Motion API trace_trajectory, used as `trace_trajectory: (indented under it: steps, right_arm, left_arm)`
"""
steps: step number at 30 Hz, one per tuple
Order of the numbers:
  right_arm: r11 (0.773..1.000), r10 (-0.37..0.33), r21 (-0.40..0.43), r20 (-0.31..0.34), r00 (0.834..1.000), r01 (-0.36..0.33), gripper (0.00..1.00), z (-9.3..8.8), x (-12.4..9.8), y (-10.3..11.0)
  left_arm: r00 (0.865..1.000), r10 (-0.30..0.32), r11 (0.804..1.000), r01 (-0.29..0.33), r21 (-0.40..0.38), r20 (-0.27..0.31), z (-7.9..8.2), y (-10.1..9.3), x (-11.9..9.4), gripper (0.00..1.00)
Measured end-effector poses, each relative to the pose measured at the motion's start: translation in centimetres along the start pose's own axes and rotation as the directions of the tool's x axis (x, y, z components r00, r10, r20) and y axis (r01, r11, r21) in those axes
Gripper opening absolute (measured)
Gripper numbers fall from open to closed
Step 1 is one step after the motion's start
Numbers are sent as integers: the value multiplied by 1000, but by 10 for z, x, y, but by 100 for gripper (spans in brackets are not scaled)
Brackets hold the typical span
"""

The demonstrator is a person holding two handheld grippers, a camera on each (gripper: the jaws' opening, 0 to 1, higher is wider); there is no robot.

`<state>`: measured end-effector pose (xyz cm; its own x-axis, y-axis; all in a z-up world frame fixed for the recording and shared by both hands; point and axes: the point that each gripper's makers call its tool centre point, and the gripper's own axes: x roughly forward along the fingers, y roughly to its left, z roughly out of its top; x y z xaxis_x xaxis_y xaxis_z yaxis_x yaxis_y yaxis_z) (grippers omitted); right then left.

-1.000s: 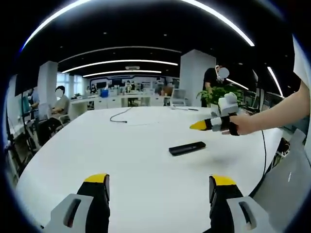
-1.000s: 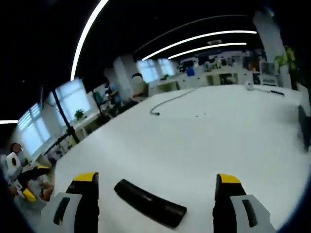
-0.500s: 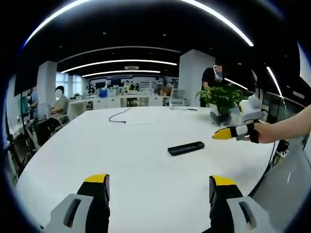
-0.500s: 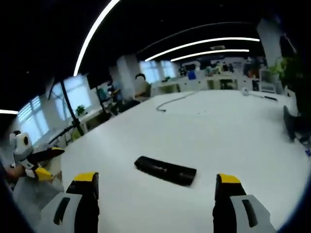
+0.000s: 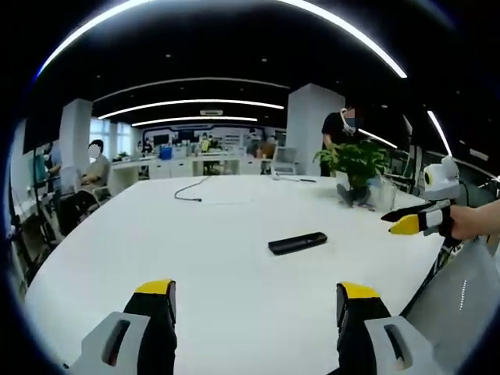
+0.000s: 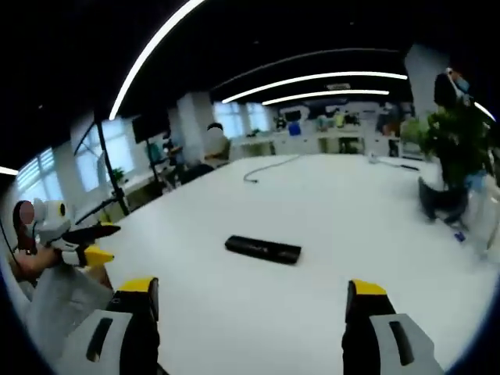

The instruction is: Press the specified remote control buttons in sequence, fully releasing each button before pressing the next.

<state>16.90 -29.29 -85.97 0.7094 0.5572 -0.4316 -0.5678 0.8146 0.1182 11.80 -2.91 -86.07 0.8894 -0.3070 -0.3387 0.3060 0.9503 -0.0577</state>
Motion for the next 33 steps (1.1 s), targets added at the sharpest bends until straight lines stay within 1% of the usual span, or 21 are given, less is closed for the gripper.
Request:
trace_trajectory:
  steps: [1,3,4,5,8,9,10,11,13,14,15,18,20,21,22,23,25,27,28,31,33]
  right_arm:
    - [999,-18,-49,1,1000,18,99,1,-10,1]
    - [991,-63,-117,-28,998,60,99,-3,-24,-2]
    - [987,-80,-141,-33,996,74,99,-4,-29,-3]
    - [984,-102,-149,-25,995,97,99,-4,-34,-5]
    - [986,-129,-108,0,992,128,99,-4,-39,-9]
    - [985,-154,-73,11,988,154,99,-5,-41,-14]
    - [984,-168,-58,18,986,169,99,-5,-43,-17]
    - [982,-186,-38,39,982,187,99,-4,-44,-21]
    - [979,-200,-22,52,978,202,97,-5,-46,-26]
    - [977,-210,-22,45,977,211,95,-6,-47,-30]
    - [974,-223,-16,48,974,224,95,-6,-49,-34]
    - [960,-279,52,91,956,275,95,-2,-59,-46]
    - [952,-303,74,112,946,296,94,1,-63,-51]
    - [950,-307,92,119,944,298,94,1,-64,-53]
    - [949,-309,105,119,944,298,93,0,-65,-54]
    - [944,-321,116,117,940,308,93,-1,-67,-56]
    - [935,-346,124,114,931,332,93,-2,-70,-60]
    - [925,-371,128,116,921,357,93,-2,-73,-63]
    - [924,-375,127,116,920,361,94,-2,-74,-63]
    - [920,-388,117,122,913,375,93,-2,-76,-64]
    - [913,-405,102,135,904,394,93,2,-79,-65]
  left_arm:
    - [1000,0,1000,0,-1,2,0,0,0,87]
    - [1000,2,1000,-1,-4,9,2,0,-1,87]
    - [1000,1,1000,0,-6,14,2,0,-1,87]
    - [1000,0,1000,0,-8,16,3,0,-1,87]
    - [1000,-2,1000,2,-9,15,3,0,-2,87]
    - [1000,-2,1000,2,-7,16,3,0,-2,87]
    - [1000,-3,1000,3,-7,16,3,-1,-2,87]
    - [1000,-4,1000,4,-8,14,3,-1,-2,87]
    - [1000,0,1000,0,-6,18,3,0,-2,87]
    - [1000,4,1000,-3,-8,21,4,1,-2,87]
    - [1000,16,1000,-16,-17,24,4,3,-3,87]
    - [999,34,999,-32,-41,37,5,7,-4,87]
    - [999,31,999,-29,-45,43,6,7,-5,87]
    - [999,20,999,-18,-41,49,7,5,-4,87]
    - [999,17,999,-15,-39,50,8,4,-4,87]
    - [999,10,1000,-9,-30,46,7,3,-4,87]
    - [999,12,1000,-11,-29,41,6,3,-4,86]
    - [1000,17,999,-16,-34,22,2,4,-4,86]
    - [1000,11,999,-11,-31,20,2,3,-3,86]
    - [999,-4,1000,4,-20,35,5,0,-4,86]
    - [999,1,1000,-1,-20,41,5,1,-4,85]
